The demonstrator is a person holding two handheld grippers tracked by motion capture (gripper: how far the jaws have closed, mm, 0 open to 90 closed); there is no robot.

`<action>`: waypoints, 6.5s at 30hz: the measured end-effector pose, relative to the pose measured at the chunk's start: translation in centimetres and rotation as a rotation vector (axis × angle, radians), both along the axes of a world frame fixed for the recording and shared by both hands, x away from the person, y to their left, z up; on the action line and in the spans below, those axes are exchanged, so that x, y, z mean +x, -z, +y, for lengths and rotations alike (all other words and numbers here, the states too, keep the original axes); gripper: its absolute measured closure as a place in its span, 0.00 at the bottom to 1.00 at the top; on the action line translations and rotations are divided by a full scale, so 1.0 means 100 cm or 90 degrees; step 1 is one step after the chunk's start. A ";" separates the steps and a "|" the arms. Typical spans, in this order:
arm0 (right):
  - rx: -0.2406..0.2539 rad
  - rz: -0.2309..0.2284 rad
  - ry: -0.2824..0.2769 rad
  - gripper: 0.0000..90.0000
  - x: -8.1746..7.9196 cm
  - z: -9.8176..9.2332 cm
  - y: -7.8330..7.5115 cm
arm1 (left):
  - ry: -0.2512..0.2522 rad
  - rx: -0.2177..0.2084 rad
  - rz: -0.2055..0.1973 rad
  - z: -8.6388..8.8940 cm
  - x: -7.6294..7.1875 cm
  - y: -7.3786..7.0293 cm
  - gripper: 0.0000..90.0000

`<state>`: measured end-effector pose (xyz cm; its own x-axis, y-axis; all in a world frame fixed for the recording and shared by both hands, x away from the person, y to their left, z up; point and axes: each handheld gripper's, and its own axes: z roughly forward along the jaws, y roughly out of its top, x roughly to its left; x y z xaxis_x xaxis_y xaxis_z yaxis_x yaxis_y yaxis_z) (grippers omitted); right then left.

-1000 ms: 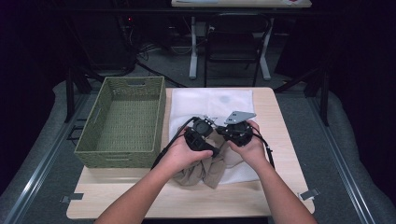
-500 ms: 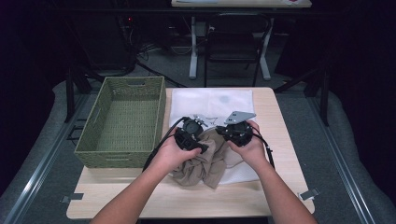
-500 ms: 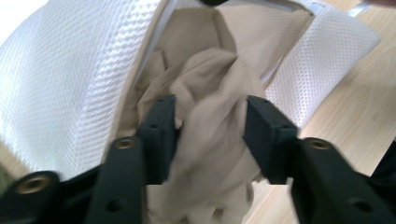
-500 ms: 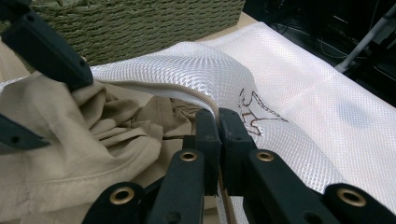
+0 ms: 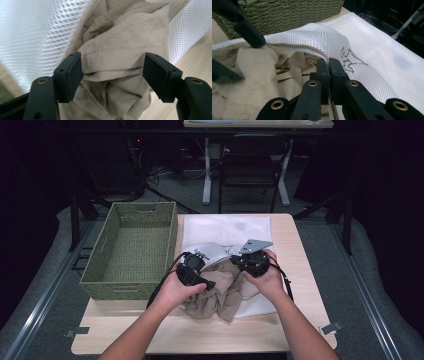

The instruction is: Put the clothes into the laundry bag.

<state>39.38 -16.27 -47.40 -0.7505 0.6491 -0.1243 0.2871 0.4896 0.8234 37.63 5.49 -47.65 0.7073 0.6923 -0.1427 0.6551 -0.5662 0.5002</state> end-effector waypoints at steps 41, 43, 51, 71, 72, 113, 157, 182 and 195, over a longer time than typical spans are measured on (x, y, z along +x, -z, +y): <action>-0.003 -0.003 -0.004 0.97 -0.001 0.001 -0.001 | -0.013 0.061 0.010 -0.033 0.008 0.054 0.27; -0.003 -0.002 -0.003 0.97 -0.001 0.001 0.000 | -0.010 0.061 0.010 -0.033 0.009 0.055 0.28; -0.004 -0.002 -0.005 0.97 -0.001 0.002 0.000 | -0.020 0.051 0.022 -0.031 0.011 0.058 0.28; -0.004 0.000 -0.006 0.97 -0.001 0.002 0.001 | -0.028 0.028 -0.009 -0.023 0.007 0.064 0.52; -0.004 0.000 -0.006 0.97 -0.001 0.002 0.001 | -0.028 0.030 -0.011 -0.023 0.007 0.063 0.54; -0.007 -0.002 -0.009 0.97 -0.003 0.004 0.000 | -0.070 0.020 -0.047 -0.027 0.005 0.048 0.69; -0.010 -0.010 -0.025 0.98 -0.007 0.010 -0.002 | -0.175 -0.004 -0.036 -0.052 0.044 0.034 0.69; -0.025 0.003 -0.025 0.98 -0.005 0.011 0.008 | -0.180 -0.015 -0.031 -0.054 0.053 0.049 0.62; -0.028 0.006 -0.025 0.98 -0.004 0.012 0.009 | -0.170 -0.005 -0.030 -0.056 0.052 0.053 0.56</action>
<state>38.99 -15.11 -48.30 -0.7763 0.6136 -0.1445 0.2747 0.5356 0.7985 42.83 -0.12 -52.94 0.5057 0.8544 -0.1195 0.7565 -0.3726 0.5375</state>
